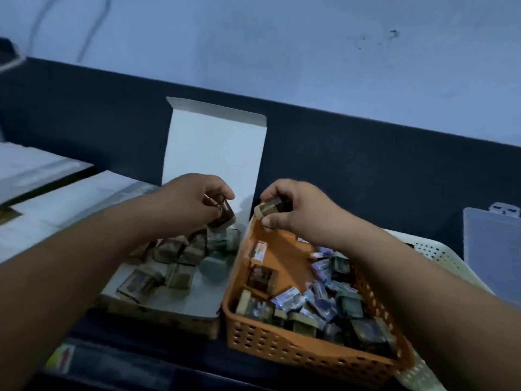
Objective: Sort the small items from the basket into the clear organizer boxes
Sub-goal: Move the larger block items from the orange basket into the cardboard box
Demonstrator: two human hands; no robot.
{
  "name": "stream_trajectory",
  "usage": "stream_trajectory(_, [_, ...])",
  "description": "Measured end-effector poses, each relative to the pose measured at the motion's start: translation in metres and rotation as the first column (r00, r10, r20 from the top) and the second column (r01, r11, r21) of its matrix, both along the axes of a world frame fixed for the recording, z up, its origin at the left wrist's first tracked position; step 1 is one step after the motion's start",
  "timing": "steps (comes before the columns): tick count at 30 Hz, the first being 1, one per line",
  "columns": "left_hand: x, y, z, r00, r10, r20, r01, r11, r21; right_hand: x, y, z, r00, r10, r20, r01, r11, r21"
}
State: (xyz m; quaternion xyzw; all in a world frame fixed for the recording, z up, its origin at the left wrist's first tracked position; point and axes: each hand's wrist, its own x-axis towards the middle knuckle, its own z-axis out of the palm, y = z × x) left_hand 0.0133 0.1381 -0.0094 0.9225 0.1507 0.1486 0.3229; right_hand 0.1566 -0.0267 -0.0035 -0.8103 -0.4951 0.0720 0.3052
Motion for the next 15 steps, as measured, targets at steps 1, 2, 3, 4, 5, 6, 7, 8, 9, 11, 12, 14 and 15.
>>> stream_trajectory(1, [-0.008, 0.008, -0.003, 0.999, 0.053, 0.004, -0.053, 0.998, 0.039, -0.006, 0.015, -0.001, 0.999, 0.036, -0.001, -0.036, 0.999, -0.017])
stream_trajectory(2, [-0.016, 0.016, -0.006, 0.995, 0.100, -0.001, -0.099, 0.991, 0.084, -0.012, 0.029, -0.003, 0.997, 0.073, -0.007, -0.073, 0.997, -0.036])
stream_trajectory(3, [-0.021, 0.021, -0.011, 0.991, 0.133, -0.009, -0.131, 0.983, 0.130, -0.017, 0.039, -0.006, 0.995, 0.102, -0.009, -0.103, 0.993, -0.057])
stream_trajectory(4, [-0.027, 0.027, -0.015, 0.986, 0.163, -0.018, -0.157, 0.972, 0.176, -0.022, 0.051, -0.009, 0.991, 0.131, 0.001, -0.131, 0.988, -0.080])
stream_trajectory(5, [-0.031, 0.032, -0.020, 0.982, 0.186, -0.027, -0.175, 0.958, 0.225, -0.026, 0.061, -0.012, 0.988, 0.153, 0.018, -0.150, 0.983, -0.103])
stream_trajectory(6, [-0.035, 0.037, -0.025, 0.979, 0.203, -0.031, -0.187, 0.943, 0.275, -0.029, 0.069, -0.016, 0.985, 0.170, 0.035, -0.164, 0.979, -0.124])
stream_trajectory(7, [-0.039, 0.042, -0.031, 0.975, 0.218, -0.036, -0.196, 0.928, 0.318, -0.032, 0.076, -0.020, 0.982, 0.183, 0.045, -0.175, 0.974, -0.142])
stream_trajectory(8, [-0.040, 0.045, -0.036, 0.972, 0.229, -0.047, -0.199, 0.916, 0.350, -0.034, 0.081, -0.023, 0.981, 0.187, 0.054, -0.177, 0.971, -0.160])
stream_trajectory(9, [-0.043, 0.048, -0.041, 0.970, 0.235, -0.067, -0.195, 0.910, 0.366, -0.035, 0.086, -0.026, 0.979, 0.191, 0.067, -0.176, 0.968, -0.181])
stream_trajectory(11, [-0.045, 0.049, -0.049, 0.967, 0.228, -0.115, -0.177, 0.921, 0.346, -0.037, 0.090, -0.031, 0.975, 0.197, 0.101, -0.169, 0.957, -0.234])
stream_trajectory(12, [-0.046, 0.048, -0.051, 0.968, 0.215, -0.130, -0.165, 0.935, 0.315, -0.037, 0.090, -0.031, 0.973, 0.202, 0.111, -0.168, 0.952, -0.257])
stream_trajectory(14, [-0.045, 0.045, -0.050, 0.976, 0.174, -0.134, -0.128, 0.947, 0.296, -0.035, 0.086, -0.031, 0.968, 0.216, 0.127, -0.173, 0.942, -0.288])
stream_trajectory(15, [-0.043, 0.043, -0.049, 0.978, 0.158, -0.137, -0.107, 0.941, 0.322, -0.034, 0.083, -0.031, 0.966, 0.221, 0.132, -0.173, 0.938, -0.302])
